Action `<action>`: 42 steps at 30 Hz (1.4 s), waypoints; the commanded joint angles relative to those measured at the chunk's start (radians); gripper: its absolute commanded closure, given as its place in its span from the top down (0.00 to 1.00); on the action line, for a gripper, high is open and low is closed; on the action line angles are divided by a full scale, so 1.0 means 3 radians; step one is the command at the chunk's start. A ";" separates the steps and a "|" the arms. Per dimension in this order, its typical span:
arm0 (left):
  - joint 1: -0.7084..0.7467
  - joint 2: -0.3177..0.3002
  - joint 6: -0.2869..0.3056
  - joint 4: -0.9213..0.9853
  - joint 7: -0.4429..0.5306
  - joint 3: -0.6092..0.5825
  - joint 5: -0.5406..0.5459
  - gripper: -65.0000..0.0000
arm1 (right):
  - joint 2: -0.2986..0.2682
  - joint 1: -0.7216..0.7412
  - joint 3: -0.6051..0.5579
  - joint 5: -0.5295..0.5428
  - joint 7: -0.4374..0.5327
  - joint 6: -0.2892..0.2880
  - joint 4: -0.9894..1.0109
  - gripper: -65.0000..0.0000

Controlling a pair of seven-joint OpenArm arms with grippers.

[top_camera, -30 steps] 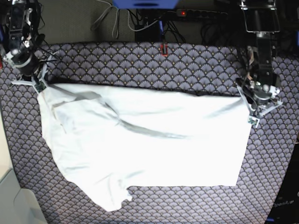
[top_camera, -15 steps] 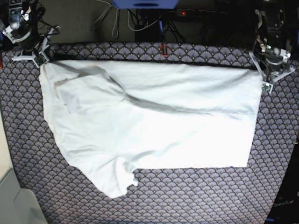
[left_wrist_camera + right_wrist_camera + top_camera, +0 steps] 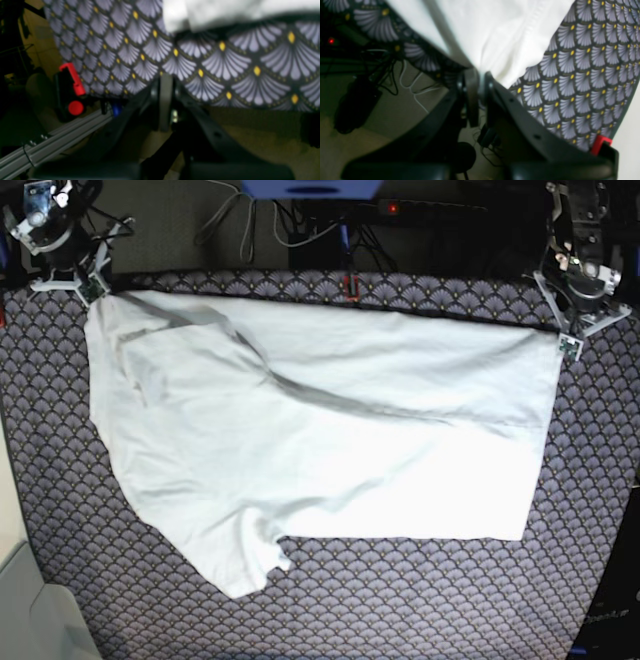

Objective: Fold the T-shirt properly
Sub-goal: 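Release the shirt and move both grippers toward the hem corners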

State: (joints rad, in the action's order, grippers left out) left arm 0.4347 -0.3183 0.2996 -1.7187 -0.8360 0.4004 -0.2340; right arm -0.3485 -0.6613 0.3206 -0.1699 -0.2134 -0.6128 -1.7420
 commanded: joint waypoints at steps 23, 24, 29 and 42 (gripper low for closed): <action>-0.0291 -0.0056 -0.0025 -0.0743 -0.0003 0.0310 -0.0025 0.35 | -0.0130 0.0141 0.0622 0.0017 -0.0145 0.0025 -0.0067 0.44; -0.0393 -0.0056 -0.0025 -0.0728 -0.0003 0.0346 -0.0025 0.35 | -0.0135 0.0202 0.0688 0.0017 -0.0145 0.0025 -0.0067 0.44; -0.0930 -0.0051 -0.0030 -0.0672 -0.0008 0.0361 -0.0025 0.35 | -0.0217 0.0652 0.0780 0.0017 -0.0171 0.0025 -0.0067 0.45; -0.2746 0.0189 -0.0065 0.0975 0.0212 -0.0376 -0.0061 0.35 | -0.0201 0.2810 -0.0908 -0.0193 -0.0938 0.0020 0.0797 0.45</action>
State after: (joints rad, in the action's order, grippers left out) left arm -0.3576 -0.2504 0.2909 -1.4048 -0.7979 0.2859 -0.2508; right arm -0.3927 0.1661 0.0380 -0.2222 -0.5064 -0.6201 -1.4837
